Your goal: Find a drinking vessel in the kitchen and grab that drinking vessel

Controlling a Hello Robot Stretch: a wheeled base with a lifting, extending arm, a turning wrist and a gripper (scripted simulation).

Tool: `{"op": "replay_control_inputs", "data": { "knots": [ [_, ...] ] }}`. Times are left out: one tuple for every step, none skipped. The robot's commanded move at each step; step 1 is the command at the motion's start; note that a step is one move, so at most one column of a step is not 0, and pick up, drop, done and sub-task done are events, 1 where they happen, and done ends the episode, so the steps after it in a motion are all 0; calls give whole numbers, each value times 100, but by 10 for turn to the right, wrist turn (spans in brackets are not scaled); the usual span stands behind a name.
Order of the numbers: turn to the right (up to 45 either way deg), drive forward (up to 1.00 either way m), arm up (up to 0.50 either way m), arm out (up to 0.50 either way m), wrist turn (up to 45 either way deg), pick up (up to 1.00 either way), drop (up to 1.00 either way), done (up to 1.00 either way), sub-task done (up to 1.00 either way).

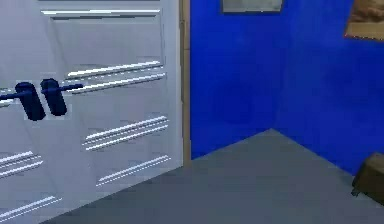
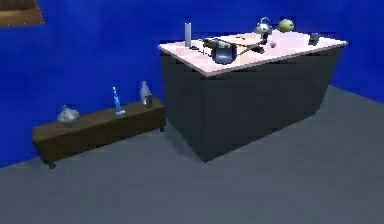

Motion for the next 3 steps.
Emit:
{"op": "replay_control_inputs", "data": {
  "knots": [
    [450,0,0,0,0,0,0,0,0],
    [450,0,0,0,0,0,0,0,0],
    [360,0,0,0,0,0,0,0,0]
  ]
}}
